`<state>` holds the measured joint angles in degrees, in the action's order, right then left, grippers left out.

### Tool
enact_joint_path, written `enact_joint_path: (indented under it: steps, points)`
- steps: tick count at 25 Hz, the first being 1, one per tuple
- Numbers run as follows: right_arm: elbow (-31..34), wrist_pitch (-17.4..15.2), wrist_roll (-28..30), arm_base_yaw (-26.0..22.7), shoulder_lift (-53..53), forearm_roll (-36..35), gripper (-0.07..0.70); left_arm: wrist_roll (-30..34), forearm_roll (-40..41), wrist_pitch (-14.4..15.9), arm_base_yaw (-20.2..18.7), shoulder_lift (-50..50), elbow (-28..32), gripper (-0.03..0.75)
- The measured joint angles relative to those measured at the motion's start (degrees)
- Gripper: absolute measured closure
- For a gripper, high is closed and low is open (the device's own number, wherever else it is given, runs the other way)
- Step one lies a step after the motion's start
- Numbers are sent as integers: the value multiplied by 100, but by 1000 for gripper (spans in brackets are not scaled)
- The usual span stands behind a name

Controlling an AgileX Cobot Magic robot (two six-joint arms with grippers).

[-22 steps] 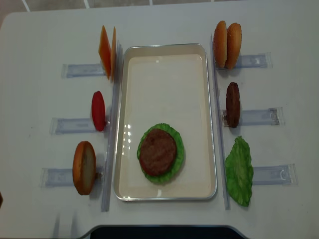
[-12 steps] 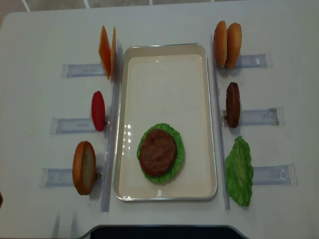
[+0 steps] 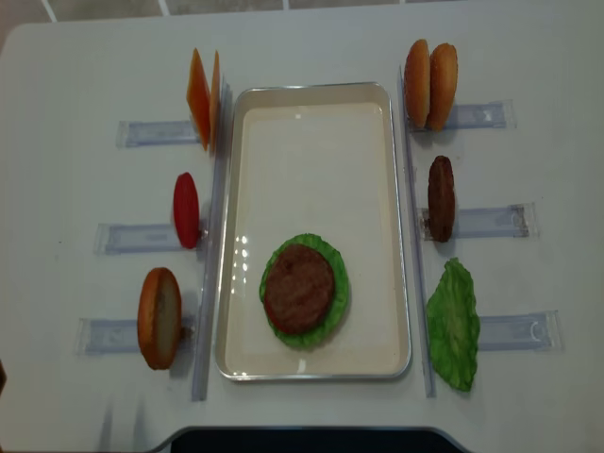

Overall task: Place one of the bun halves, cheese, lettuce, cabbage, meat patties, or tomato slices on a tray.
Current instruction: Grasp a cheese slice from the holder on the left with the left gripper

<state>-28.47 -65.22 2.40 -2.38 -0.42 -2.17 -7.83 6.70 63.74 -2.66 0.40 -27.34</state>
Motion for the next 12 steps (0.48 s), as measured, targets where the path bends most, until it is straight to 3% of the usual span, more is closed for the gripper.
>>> enact_joint_path:
  steps: [12]
  points:
    - [0,0,0,0,0,0,116,63,20,124,0,1666,-493,371]
